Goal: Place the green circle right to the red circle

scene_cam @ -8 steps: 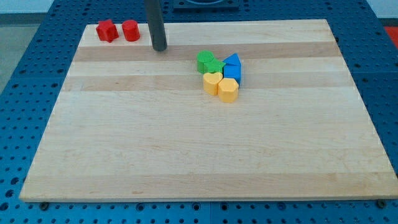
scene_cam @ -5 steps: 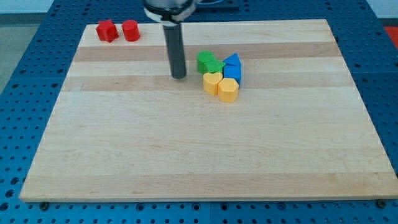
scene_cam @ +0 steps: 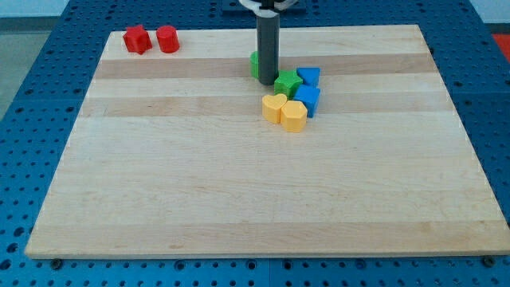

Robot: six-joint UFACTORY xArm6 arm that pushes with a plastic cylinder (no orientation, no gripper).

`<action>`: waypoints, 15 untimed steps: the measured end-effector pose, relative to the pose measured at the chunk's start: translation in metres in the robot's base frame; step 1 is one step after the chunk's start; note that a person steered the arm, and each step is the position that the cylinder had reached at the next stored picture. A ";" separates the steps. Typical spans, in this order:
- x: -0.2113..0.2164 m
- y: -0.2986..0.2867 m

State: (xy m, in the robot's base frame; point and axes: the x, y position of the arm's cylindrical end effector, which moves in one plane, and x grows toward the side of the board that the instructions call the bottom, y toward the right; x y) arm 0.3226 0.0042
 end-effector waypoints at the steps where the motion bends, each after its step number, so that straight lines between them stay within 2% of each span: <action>1: -0.016 0.000; 4: -0.062 -0.001; 7: -0.091 -0.034; 12: -0.096 -0.070; 15: -0.116 -0.052</action>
State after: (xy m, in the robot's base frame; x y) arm 0.2070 -0.0477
